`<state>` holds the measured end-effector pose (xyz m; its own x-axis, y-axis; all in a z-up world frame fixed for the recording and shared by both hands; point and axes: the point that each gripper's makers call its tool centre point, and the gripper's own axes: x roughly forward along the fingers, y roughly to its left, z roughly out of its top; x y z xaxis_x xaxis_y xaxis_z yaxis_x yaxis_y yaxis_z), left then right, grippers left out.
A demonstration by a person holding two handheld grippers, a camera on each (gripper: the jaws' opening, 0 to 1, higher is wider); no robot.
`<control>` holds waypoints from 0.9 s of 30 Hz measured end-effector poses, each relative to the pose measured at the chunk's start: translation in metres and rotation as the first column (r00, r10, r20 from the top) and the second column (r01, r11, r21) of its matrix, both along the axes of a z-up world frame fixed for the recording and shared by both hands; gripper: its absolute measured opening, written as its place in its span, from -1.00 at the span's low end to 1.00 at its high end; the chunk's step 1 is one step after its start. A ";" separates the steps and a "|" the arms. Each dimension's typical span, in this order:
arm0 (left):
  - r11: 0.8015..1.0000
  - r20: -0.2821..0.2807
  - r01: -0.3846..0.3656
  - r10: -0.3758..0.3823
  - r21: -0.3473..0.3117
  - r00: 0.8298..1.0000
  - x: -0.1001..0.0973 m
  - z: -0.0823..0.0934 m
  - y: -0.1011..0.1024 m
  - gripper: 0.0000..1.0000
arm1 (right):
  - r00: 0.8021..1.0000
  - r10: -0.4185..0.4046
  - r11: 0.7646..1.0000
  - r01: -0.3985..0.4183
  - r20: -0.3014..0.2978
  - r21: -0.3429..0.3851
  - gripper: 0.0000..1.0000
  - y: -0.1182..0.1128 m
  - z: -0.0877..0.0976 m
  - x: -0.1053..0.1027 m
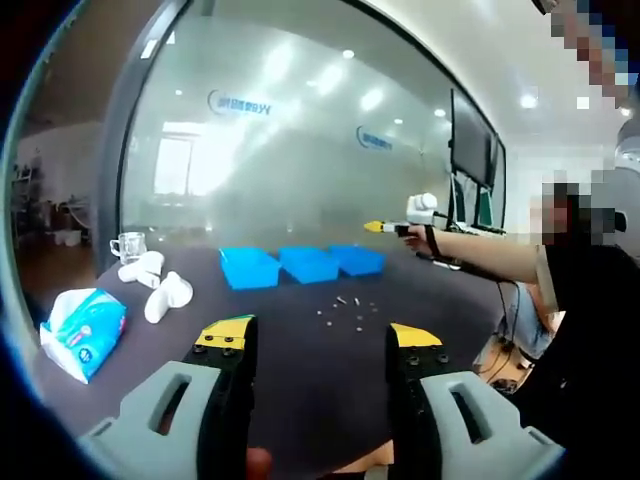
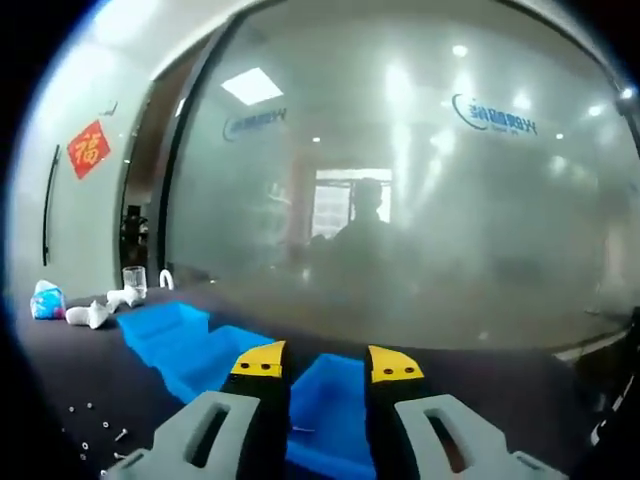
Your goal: Sort the screws, nuts, and washers into the corresponding bins
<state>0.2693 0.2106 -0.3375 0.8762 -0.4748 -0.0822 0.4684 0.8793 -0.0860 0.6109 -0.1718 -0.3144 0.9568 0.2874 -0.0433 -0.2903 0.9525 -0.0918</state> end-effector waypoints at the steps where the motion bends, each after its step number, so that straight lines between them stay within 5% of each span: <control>1: 1.000 0.000 0.000 0.000 0.000 1.000 0.000 0.000 0.000 0.02 | 1.000 0.000 1.000 0.000 0.000 0.001 -0.50 -0.001 -0.001 -0.003; 16: 1.000 0.011 0.025 -0.025 -0.008 1.000 0.004 0.000 -0.007 0.02 | 0.999 0.054 0.998 -0.054 -0.008 0.039 -0.50 -0.008 -0.033 -0.084; 27: 0.997 -0.005 0.075 -0.075 -0.009 0.997 0.010 -0.007 -0.024 0.02 | 0.993 0.116 0.990 -0.118 0.024 0.075 -0.51 -0.015 -0.039 -0.164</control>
<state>0.2795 0.1861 -0.3441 0.8378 -0.5397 -0.0821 0.5324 0.8410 -0.0963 0.4465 -0.1869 -0.3536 0.9168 0.3994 0.0013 -0.3992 0.9165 -0.0267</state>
